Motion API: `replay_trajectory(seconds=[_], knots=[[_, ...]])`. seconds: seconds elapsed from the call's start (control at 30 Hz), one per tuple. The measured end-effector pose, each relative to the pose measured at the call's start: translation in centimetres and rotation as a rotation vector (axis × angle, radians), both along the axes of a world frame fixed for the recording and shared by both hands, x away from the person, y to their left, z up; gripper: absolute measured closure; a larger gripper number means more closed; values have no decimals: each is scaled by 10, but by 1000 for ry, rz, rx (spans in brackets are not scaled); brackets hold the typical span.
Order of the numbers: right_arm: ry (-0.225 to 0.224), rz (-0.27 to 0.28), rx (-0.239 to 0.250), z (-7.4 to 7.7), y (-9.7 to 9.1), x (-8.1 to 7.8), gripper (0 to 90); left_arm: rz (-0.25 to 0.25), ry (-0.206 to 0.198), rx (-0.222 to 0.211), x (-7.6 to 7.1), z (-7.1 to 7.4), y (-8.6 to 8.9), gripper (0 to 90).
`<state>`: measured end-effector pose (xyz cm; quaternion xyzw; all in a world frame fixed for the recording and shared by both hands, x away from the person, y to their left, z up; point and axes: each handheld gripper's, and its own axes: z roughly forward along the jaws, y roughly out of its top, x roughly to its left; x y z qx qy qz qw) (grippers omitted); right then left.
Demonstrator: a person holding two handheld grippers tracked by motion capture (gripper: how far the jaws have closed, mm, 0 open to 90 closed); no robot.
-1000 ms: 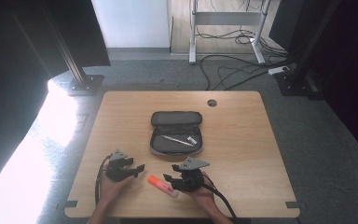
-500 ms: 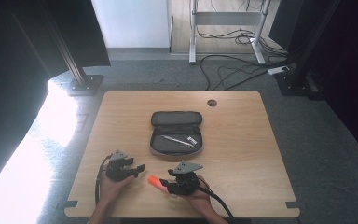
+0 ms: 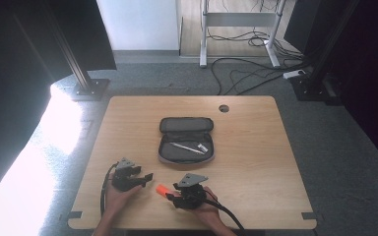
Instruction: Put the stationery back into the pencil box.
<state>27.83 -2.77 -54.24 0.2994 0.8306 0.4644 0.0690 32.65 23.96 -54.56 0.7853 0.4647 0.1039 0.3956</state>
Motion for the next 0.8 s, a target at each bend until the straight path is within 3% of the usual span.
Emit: replay_trajectory(seconds=[0.43,0.8], knots=[[16,17,-39,-9,6,-2,552,-1,0,-2,0,0,0,336],[-34,30,-111,-10,11,-7,612,-3,0,-3,0,0,0,334]])
